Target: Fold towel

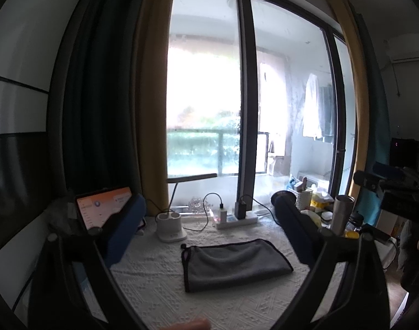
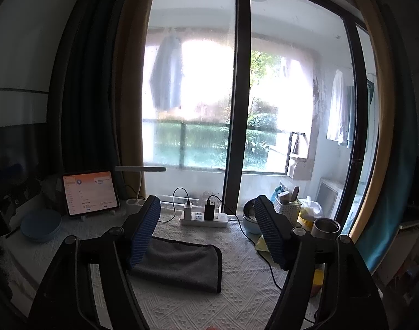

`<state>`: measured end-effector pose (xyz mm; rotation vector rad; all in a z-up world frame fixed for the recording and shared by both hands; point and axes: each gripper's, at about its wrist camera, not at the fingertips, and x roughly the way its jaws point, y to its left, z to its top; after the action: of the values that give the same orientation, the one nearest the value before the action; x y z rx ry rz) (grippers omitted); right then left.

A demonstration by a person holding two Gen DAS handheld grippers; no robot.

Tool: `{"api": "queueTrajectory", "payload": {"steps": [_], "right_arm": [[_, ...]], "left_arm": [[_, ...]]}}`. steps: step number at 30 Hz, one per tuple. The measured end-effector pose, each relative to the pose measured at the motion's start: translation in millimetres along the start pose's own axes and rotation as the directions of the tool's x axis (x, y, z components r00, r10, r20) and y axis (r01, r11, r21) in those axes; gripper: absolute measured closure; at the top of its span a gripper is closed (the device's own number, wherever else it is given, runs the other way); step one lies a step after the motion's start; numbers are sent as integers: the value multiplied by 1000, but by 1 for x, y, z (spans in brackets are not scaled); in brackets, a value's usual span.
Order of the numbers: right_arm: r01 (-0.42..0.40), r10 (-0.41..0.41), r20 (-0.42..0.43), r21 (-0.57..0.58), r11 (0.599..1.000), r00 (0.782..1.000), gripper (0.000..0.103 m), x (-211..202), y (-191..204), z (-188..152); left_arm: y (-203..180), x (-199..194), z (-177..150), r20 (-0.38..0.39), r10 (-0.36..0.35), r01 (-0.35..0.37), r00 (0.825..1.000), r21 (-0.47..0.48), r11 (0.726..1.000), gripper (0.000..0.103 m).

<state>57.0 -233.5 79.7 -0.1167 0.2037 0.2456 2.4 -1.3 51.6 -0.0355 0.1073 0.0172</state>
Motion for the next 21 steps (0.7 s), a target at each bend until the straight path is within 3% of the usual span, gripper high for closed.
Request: {"api": "queueTrajectory", "payload": {"steps": [21], "right_arm": [[-4, 4, -12, -11, 1000, 1000, 29, 1, -1, -2]], "left_arm": [[-3, 4, -2, -14, -1, 1, 1000, -3, 1000, 6]]}}
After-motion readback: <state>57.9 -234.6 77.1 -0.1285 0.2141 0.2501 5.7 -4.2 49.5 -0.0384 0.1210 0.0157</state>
